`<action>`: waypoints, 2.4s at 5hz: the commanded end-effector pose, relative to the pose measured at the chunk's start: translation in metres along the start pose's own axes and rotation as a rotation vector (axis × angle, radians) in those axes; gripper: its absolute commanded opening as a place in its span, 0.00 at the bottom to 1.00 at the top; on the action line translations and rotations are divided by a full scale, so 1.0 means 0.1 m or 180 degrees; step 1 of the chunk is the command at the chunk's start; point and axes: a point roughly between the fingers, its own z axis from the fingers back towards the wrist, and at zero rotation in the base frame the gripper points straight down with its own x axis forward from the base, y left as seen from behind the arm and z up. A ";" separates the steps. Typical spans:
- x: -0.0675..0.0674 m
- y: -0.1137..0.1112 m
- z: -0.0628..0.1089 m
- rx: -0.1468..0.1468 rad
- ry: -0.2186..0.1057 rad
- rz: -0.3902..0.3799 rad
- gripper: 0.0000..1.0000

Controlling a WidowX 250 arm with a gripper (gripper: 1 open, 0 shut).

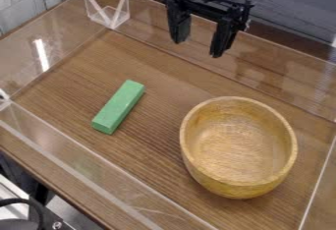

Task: Put the green block in the brown bowl

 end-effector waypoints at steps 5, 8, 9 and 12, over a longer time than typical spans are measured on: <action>-0.71 0.99 -0.44 0.0020 -0.0359 0.0058 1.00; -0.64 0.86 -0.50 -0.0074 -0.0361 0.0007 1.00; -0.61 0.83 -0.53 -0.0104 -0.0355 0.0002 1.00; -0.55 0.77 -0.62 -0.0173 -0.0351 -0.0024 1.00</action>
